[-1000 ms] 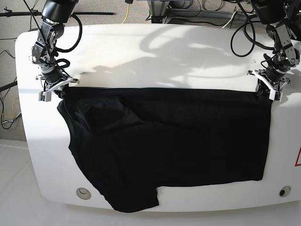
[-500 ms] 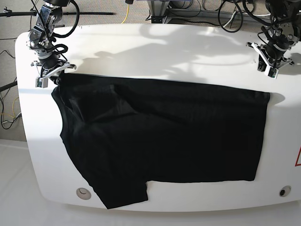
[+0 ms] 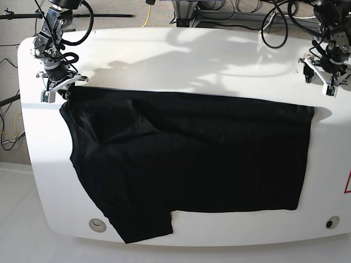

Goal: Fold the T-shirt properly
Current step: 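Open both grippers and raise them off the shirt, then lower both grippers and pinch the collar edge of the black T-shirt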

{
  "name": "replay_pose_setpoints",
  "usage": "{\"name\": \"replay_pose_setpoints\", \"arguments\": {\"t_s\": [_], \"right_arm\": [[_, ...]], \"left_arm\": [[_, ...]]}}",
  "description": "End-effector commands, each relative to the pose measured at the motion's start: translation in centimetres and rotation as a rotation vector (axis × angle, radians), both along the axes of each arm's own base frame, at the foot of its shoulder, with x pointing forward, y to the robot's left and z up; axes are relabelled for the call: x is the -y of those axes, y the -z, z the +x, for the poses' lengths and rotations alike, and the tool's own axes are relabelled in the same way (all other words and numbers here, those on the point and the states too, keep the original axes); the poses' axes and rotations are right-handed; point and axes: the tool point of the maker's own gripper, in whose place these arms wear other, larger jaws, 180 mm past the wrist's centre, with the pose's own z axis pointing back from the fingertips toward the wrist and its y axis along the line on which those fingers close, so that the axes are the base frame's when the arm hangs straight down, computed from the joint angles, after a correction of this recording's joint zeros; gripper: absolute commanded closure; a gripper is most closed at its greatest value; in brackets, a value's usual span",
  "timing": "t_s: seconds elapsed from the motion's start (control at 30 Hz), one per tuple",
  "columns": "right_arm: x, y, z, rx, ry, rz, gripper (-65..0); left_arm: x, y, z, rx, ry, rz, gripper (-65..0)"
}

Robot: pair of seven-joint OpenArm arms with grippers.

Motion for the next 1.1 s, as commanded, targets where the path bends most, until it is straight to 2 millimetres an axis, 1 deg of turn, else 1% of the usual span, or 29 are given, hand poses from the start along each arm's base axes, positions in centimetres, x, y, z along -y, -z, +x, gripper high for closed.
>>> {"name": "replay_pose_setpoints", "arguments": {"t_s": [0.0,0.03,0.1,0.23,0.37,0.43,0.57,0.83,1.07], "right_arm": [[0.7,-0.8,0.4,0.019,-0.007,-0.021,0.0],[0.7,-0.7,0.4,0.018,-0.005,-0.02,0.0],[0.9,-0.9,0.5,0.023,0.0,-0.022,0.0],[0.9,-0.9,0.6,0.022,0.002,-0.02,0.0],[0.9,-1.0,0.6,0.024,0.002,-0.019,0.0],[0.7,-0.8,0.4,0.013,-0.003,-0.022,0.0],[0.7,-0.9,0.4,0.016,-0.004,-0.019,0.0],[0.7,-0.7,0.3,0.007,-0.002,-0.023,0.0],[0.7,-0.6,0.2,0.004,0.0,-0.024,0.0]], "left_arm": [[-0.6,-1.0,1.2,0.04,0.001,0.0,-42.6],[-0.7,-1.0,1.4,0.042,0.0,-0.004,-42.7],[-1.5,-1.7,2.9,0.072,-0.02,-0.011,-43.4],[-2.3,-1.6,3.7,0.085,-0.056,-0.036,-43.9],[-2.5,-1.3,4.7,0.096,-0.082,-0.068,-43.9],[-1.8,-0.7,6.0,0.092,-0.059,-0.089,-43.0],[-1.1,0.1,6.7,0.082,-0.049,-0.114,-42.3],[0.7,1.4,7.7,0.062,-0.009,-0.143,-41.8],[1.7,1.8,8.1,0.053,0.015,-0.149,-41.3]]}}
